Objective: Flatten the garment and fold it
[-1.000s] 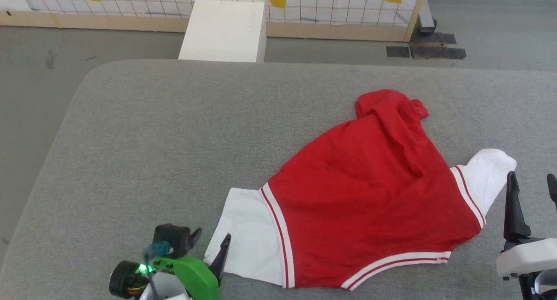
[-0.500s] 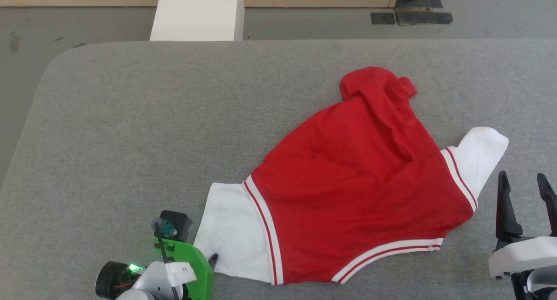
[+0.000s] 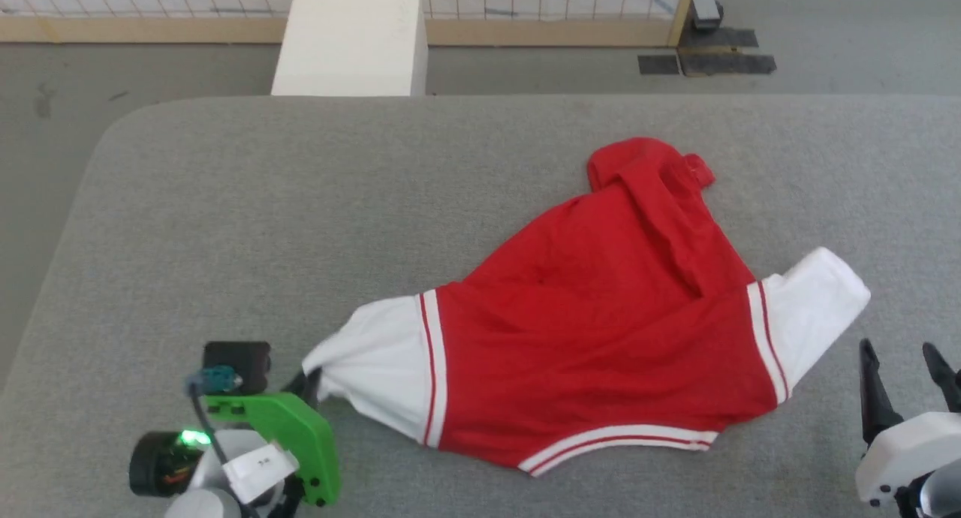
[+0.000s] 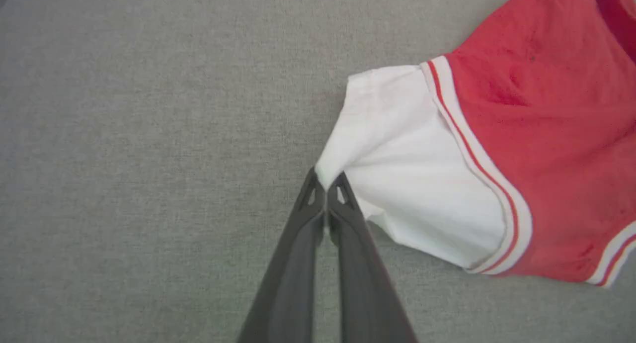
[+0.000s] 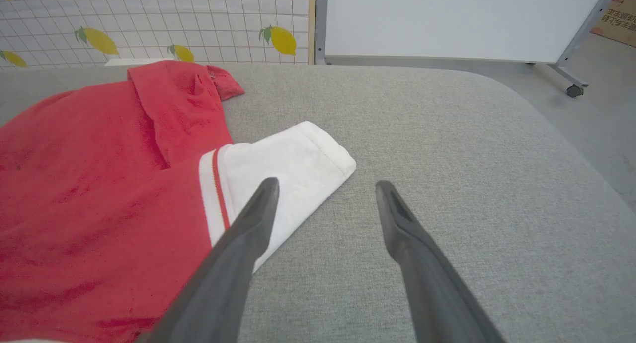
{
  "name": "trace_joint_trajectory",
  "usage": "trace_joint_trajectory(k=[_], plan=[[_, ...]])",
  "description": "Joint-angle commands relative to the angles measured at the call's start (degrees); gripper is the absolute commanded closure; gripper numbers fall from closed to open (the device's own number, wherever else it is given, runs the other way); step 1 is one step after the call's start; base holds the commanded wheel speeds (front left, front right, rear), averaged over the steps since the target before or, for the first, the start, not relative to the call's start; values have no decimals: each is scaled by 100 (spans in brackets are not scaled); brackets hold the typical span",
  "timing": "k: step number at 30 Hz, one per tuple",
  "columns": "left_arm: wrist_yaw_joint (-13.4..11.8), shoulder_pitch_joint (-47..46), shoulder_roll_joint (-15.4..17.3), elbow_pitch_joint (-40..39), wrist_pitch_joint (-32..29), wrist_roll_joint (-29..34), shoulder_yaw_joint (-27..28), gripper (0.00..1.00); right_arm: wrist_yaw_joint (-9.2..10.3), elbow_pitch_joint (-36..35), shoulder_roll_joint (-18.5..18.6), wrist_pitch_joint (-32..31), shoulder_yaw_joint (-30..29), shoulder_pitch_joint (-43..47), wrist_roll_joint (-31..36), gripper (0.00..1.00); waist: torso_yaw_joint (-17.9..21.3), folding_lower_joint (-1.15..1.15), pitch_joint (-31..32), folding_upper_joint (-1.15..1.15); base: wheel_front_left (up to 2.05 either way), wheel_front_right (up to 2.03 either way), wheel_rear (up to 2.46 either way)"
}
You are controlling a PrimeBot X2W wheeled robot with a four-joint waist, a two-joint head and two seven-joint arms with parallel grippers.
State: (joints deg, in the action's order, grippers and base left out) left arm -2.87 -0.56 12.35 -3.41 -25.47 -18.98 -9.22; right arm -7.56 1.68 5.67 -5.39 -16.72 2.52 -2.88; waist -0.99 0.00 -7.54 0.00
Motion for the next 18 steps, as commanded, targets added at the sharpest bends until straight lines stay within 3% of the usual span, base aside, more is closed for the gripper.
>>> trace_joint_trajectory(k=[1, 5, 9, 18], plan=[[-105, 26, 4, -125, 168, 88, 89, 100, 8, -33, 62, -225, 0, 73, 43, 0, -152, 0, 135, 0, 0, 0, 0], [-222, 36, 8, -433, 364, 190, 139, 100, 8, -170, 252, -1124, 41, 68, -69, 0, -256, 0, 111, 0, 0, 0, 0], [-151, 55, 25, -687, 257, 146, 40, 100, 8, -220, 680, -2118, 188, -204, -201, 0, -340, 0, -72, 0, 0, 0, 0], [-7, -26, 56, -887, 110, 118, -190, 100, 8, 530, 1595, -3798, 819, -1284, -771, 0, -546, 0, -467, 0, 0, 0, 0]])
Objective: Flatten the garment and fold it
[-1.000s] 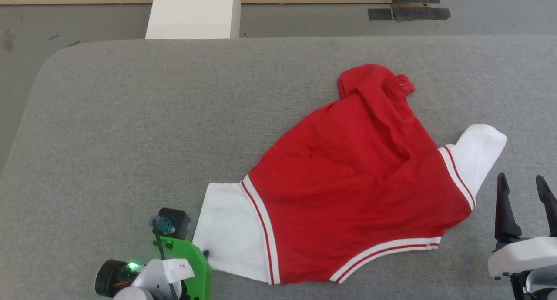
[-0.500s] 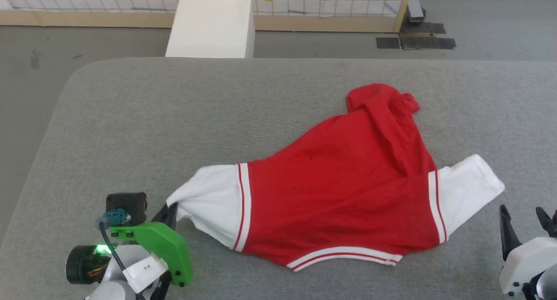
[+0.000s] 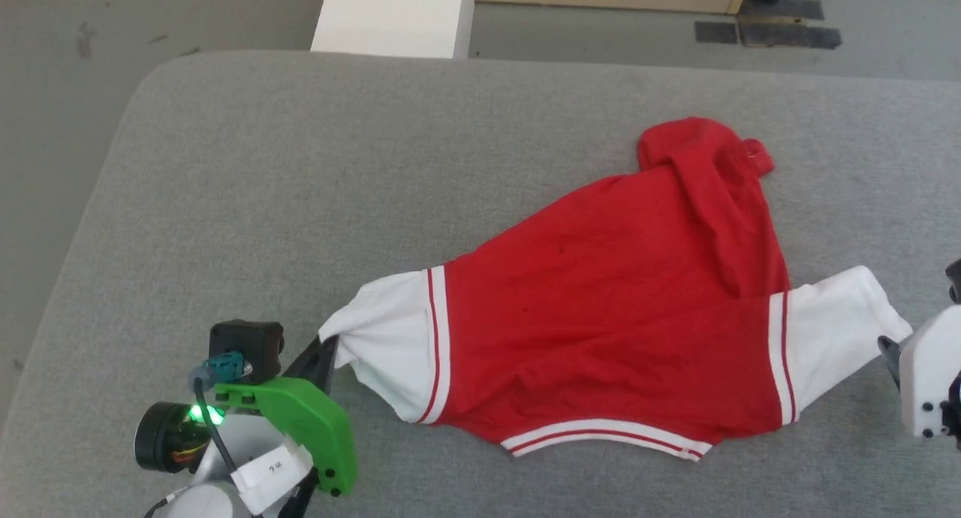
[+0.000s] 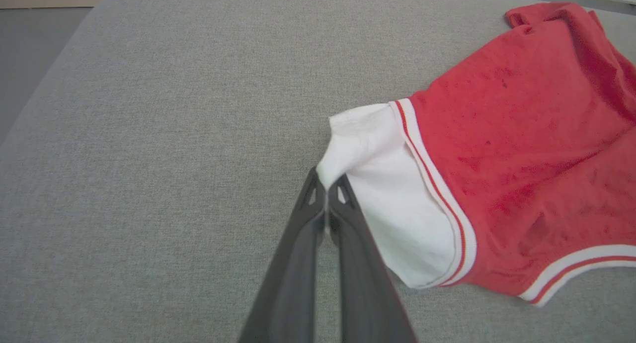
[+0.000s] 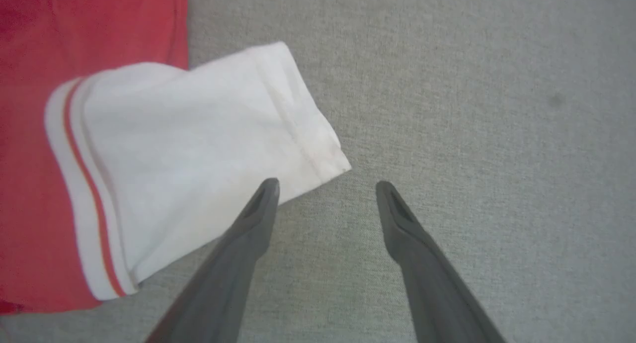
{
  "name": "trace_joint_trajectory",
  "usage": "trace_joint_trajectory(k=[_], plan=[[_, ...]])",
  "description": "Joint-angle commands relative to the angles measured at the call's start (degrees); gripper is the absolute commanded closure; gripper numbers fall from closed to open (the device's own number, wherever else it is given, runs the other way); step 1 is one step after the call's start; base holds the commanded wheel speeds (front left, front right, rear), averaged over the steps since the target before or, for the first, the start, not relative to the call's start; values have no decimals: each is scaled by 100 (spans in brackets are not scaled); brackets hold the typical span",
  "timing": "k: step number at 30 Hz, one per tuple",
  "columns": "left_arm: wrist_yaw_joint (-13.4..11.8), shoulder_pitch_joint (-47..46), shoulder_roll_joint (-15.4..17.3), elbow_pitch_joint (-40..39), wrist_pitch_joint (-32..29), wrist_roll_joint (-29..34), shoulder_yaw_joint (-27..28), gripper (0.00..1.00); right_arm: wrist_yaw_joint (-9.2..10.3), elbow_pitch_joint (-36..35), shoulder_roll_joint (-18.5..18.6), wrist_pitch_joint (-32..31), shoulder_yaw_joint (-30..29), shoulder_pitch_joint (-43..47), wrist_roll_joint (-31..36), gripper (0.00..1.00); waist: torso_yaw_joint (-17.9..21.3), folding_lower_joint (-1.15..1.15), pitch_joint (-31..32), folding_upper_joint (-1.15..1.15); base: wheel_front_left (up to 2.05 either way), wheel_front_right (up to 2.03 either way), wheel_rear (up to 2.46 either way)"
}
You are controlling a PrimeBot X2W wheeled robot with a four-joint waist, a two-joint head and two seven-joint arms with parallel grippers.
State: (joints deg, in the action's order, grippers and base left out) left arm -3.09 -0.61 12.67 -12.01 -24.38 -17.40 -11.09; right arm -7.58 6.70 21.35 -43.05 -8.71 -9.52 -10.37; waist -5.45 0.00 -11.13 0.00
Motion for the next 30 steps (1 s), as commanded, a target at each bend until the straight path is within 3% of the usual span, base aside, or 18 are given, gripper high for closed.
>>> trace_joint_trajectory(k=[1, 13, 14, 16, 24, 30], plan=[[13, -37, 21, -32, 6, -33, -16, 100, 9, 130, 86, -138, 41, -168, -23, 0, -122, 0, -136, 0, 0, 0, 0], [66, -184, -57, 69, 62, -59, -205, 100, 9, 1268, 457, -510, 838, -795, -169, 0, -311, 0, -411, 0, 0, 0, 0], [67, -197, -55, 93, 70, -63, -205, 100, 9, 1331, 460, -586, 961, -763, -243, 12, -321, 0, -409, 0, 0, 0, 0], [69, -210, -48, 145, 77, -73, -206, 100, 9, 1407, 473, -698, 1186, -684, -418, 100, -324, 0, -379, 0, 0, 0, 0], [73, -105, 39, 300, 135, -139, -147, 100, 9, 1270, 710, -244, 1239, -634, -756, 100, -163, 0, 60, 0, 0, 0, 0], [182, -166, 175, -56, 331, -244, 0, 100, 9, 319, 964, 74, 1184, -581, -1570, 100, 35, 0, 509, 0, 0, 0, 0]])
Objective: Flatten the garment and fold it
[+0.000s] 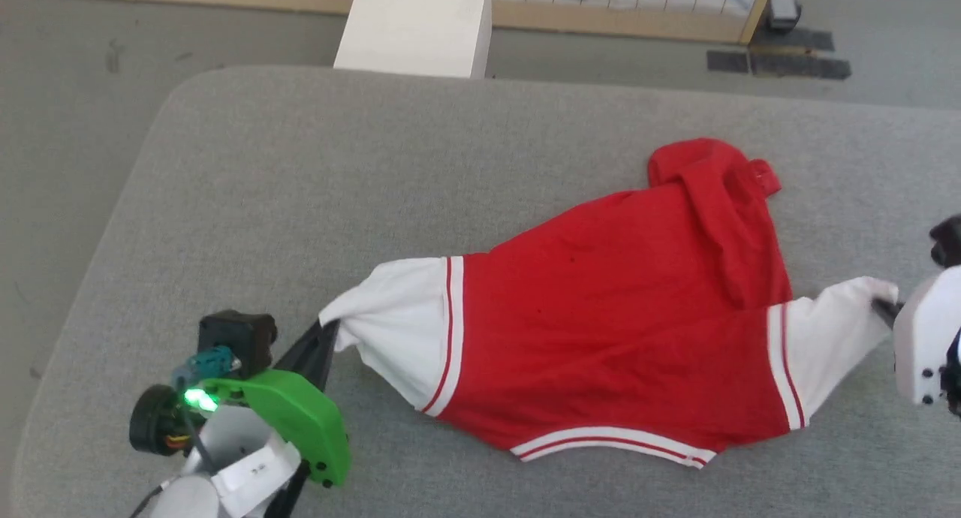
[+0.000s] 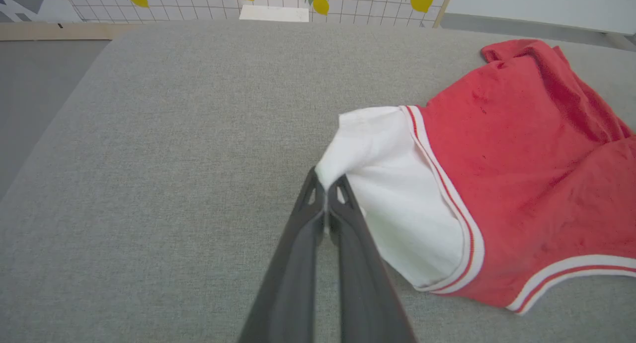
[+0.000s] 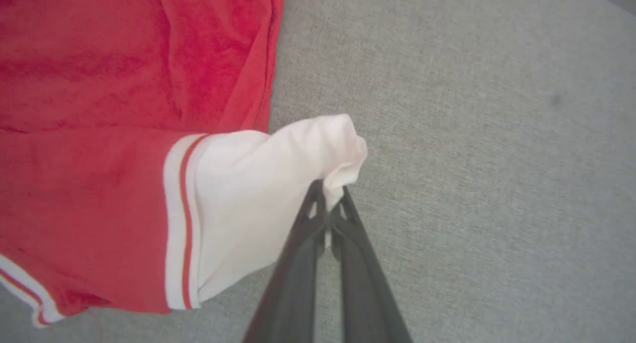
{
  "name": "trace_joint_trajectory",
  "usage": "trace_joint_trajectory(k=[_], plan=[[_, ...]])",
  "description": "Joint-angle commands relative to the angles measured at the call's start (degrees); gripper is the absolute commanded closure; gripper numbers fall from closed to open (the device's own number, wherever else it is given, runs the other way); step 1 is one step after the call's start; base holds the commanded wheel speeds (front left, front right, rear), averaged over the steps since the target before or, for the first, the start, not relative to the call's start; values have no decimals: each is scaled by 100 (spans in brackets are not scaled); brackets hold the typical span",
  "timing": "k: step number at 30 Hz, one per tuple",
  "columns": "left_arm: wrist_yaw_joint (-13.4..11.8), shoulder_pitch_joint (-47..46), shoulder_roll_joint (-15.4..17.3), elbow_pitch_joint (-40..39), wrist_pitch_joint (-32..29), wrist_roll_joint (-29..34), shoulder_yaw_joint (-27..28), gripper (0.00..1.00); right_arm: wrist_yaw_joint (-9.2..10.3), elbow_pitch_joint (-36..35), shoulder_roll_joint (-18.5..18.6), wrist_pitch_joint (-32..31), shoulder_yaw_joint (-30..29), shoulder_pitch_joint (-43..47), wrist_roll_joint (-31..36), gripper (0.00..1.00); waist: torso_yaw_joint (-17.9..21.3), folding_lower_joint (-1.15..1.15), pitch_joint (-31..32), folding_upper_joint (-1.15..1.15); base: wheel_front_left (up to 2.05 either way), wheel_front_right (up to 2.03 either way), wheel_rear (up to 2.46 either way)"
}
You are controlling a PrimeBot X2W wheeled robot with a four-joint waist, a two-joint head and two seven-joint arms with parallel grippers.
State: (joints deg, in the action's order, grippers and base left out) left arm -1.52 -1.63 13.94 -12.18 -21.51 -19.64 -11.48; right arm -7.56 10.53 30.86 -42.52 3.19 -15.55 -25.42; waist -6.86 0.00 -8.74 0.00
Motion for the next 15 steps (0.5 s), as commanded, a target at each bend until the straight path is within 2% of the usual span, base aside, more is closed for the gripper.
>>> trace_joint_trajectory(k=[1, 6, 15], plan=[[46, -92, 81, -123, 58, -30, 64, 100, 8, -257, 63, 0, -33, 34, -205, 100, 208, 0, 326, 0, 0, 0, 0], [81, -370, 273, -704, 86, -51, 281, 100, 8, -1273, 413, -100, -253, -26, -581, 100, 392, 0, 574, 0, 0, 0, 0], [119, -1194, 673, -1667, -69, -174, 818, 100, 8, -2376, 292, -252, -668, -861, -1000, 100, 696, 0, 797, 0, 0, 0, 0]])
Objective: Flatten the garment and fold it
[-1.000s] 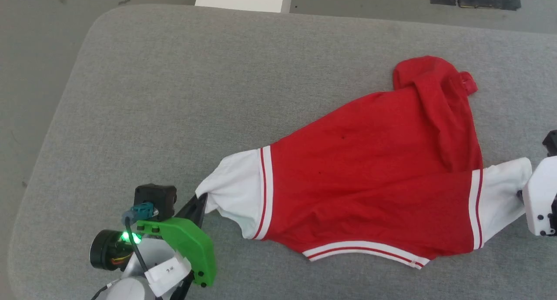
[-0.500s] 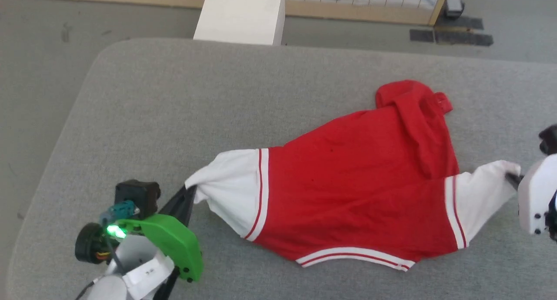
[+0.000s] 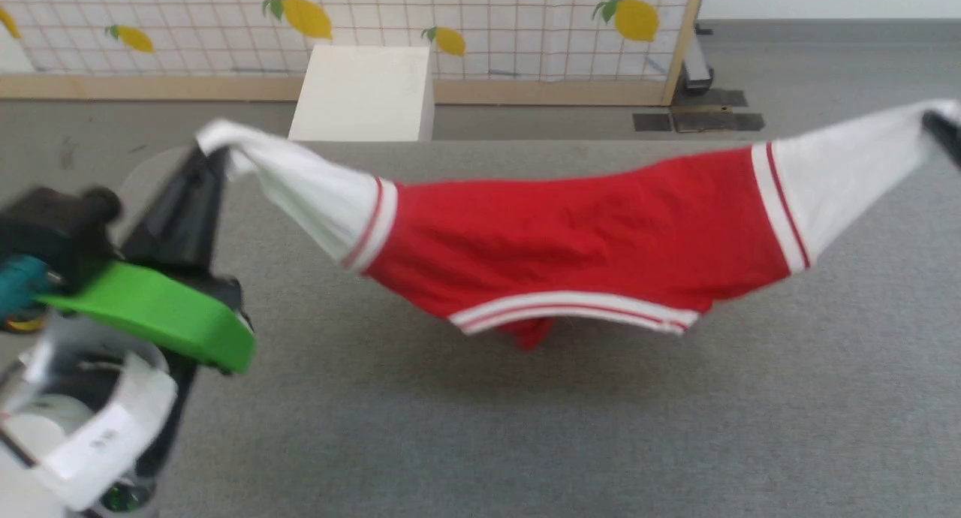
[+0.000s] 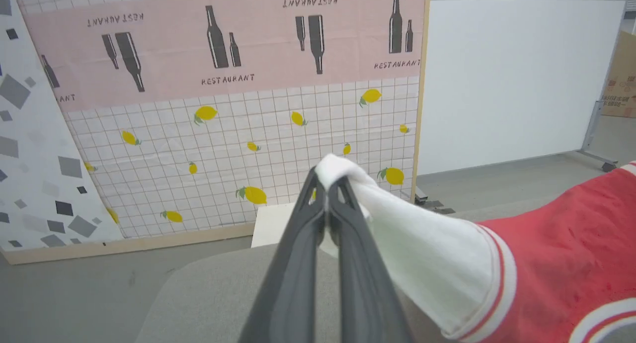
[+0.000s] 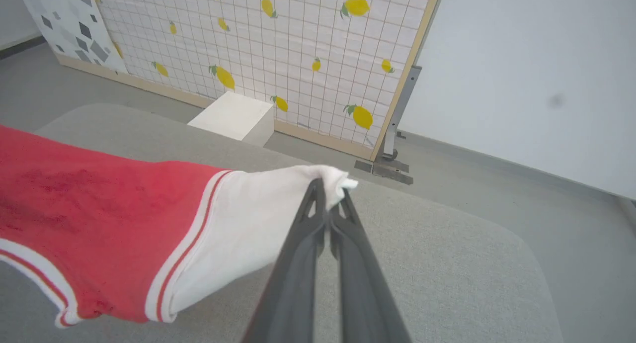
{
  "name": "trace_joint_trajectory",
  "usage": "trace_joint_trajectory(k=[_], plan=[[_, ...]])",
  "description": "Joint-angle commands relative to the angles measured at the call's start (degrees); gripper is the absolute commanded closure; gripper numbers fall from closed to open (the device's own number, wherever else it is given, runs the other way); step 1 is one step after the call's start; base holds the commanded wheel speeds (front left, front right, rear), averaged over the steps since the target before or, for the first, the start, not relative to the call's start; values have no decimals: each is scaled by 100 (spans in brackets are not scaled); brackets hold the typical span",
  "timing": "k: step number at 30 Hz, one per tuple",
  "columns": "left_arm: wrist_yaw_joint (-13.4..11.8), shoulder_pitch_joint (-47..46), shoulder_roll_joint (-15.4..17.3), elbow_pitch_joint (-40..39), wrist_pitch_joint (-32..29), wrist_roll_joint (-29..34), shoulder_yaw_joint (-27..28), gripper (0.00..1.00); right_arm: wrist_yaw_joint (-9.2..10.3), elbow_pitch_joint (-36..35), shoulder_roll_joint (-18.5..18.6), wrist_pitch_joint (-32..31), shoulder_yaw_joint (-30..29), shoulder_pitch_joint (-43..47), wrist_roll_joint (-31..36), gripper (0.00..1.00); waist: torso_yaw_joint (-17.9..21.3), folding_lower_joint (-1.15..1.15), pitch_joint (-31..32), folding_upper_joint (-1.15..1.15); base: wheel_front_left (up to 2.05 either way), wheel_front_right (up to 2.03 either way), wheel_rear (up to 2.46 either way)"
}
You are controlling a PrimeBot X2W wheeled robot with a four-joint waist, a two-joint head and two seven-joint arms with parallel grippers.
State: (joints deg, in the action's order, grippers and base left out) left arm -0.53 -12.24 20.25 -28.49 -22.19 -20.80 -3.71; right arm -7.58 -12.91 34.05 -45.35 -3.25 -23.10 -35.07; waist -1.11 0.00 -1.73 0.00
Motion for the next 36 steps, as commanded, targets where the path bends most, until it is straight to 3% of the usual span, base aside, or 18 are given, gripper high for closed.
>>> trace_joint_trajectory(k=[1, 6, 13, 24, 36], plan=[[23, -260, 49, -89, 6, -113, 101, 100, 9, -88, -31, 39, -50, -221, -65, 100, 137, 0, 95, 0, 0, 0, 0], [42, -1016, 230, -183, -10, -225, 409, 100, 9, -174, -54, 169, -184, -994, -149, 100, 246, 0, -14, 0, 0, 0, 0], [60, -2264, 418, 184, -195, -403, 581, 100, 9, 344, -25, 401, -71, -2209, -53, 100, 357, 0, -467, 0, 0, 0, 0], [357, -4642, 693, 1983, -8, -238, 324, 100, 9, 1776, 97, 1320, 815, -4182, 464, 100, 537, 0, -1833, 0, 0, 0, 0], [557, -6882, 762, 4050, 920, 188, -39, 100, 9, 3769, -365, 2642, 1292, -6276, 1181, 100, 619, 0, -2940, 0, 0, 0, 0]])
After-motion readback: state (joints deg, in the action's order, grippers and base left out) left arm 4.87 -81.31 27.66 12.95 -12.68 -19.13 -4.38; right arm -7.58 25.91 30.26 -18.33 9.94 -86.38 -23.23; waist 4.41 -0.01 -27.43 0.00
